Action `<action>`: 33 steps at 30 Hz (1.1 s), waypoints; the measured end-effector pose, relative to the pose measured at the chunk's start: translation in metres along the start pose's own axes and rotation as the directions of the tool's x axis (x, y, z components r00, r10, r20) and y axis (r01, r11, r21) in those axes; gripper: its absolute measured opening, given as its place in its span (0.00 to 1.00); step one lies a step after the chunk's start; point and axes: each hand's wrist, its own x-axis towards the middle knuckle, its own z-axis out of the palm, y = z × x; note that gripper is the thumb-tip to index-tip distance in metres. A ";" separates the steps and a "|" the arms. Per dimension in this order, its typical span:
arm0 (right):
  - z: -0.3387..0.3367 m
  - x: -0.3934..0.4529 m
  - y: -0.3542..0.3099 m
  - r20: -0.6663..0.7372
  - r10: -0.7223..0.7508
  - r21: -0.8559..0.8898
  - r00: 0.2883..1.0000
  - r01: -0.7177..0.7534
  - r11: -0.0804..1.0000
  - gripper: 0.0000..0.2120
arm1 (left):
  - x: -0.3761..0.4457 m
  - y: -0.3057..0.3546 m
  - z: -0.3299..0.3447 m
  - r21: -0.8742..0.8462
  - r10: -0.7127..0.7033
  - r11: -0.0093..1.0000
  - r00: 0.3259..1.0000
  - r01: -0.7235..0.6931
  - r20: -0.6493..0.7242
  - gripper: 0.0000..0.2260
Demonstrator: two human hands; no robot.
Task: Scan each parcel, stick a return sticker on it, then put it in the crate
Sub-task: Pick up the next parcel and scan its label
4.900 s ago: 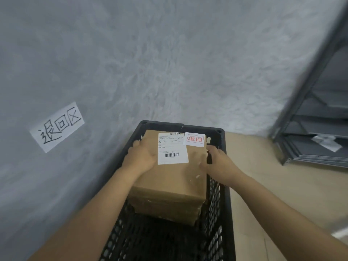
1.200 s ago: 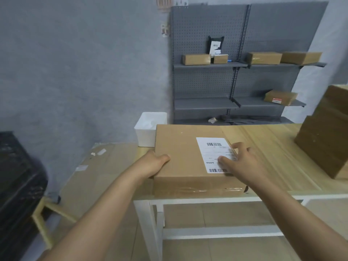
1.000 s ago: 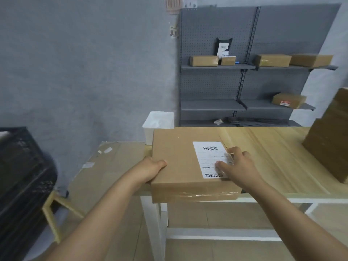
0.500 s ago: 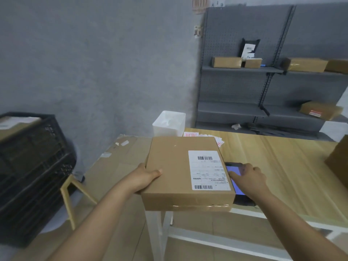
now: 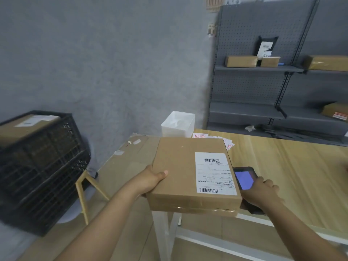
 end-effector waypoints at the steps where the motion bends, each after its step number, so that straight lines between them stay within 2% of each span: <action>1: 0.000 -0.001 0.002 -0.008 0.012 -0.005 1.000 -0.012 1.000 0.38 | 0.000 -0.001 0.000 -0.002 -0.001 1.000 1.000 0.001 0.003 0.20; 5: -0.006 -0.001 0.014 0.023 0.001 0.054 1.000 -0.002 0.999 0.37 | 0.002 -0.002 0.000 0.009 0.002 1.000 1.000 -0.002 -0.005 0.20; 9: -0.024 -0.001 0.020 0.072 -0.014 0.282 0.997 -0.007 0.959 0.36 | 0.005 -0.003 -0.001 0.017 -0.006 1.000 1.000 0.006 -0.003 0.20; 11: -0.039 -0.005 0.019 0.087 -0.066 0.338 0.994 0.033 0.941 0.34 | 0.007 -0.004 -0.001 0.022 -0.011 1.000 1.000 0.011 -0.007 0.21; 15: -0.078 -0.024 0.004 0.103 -0.191 0.277 0.976 0.156 0.948 0.32 | 0.009 -0.004 0.002 0.037 -0.013 0.999 1.000 0.014 -0.020 0.22; 20: -0.114 -0.061 -0.016 0.105 -0.251 0.172 0.962 0.231 0.958 0.31 | 0.009 -0.001 0.002 0.058 -0.021 0.998 1.000 0.022 -0.022 0.23; 29: -0.127 -0.111 -0.028 0.239 -0.190 -0.012 0.952 0.198 0.980 0.31 | 0.006 0.000 0.002 0.017 -0.002 1.000 1.000 0.001 0.016 0.23; 33: -0.129 -0.120 -0.030 0.242 -0.177 -0.049 0.954 0.194 0.980 0.29 | 0.009 -0.001 0.001 0.035 -0.010 0.999 0.999 0.009 0.035 0.24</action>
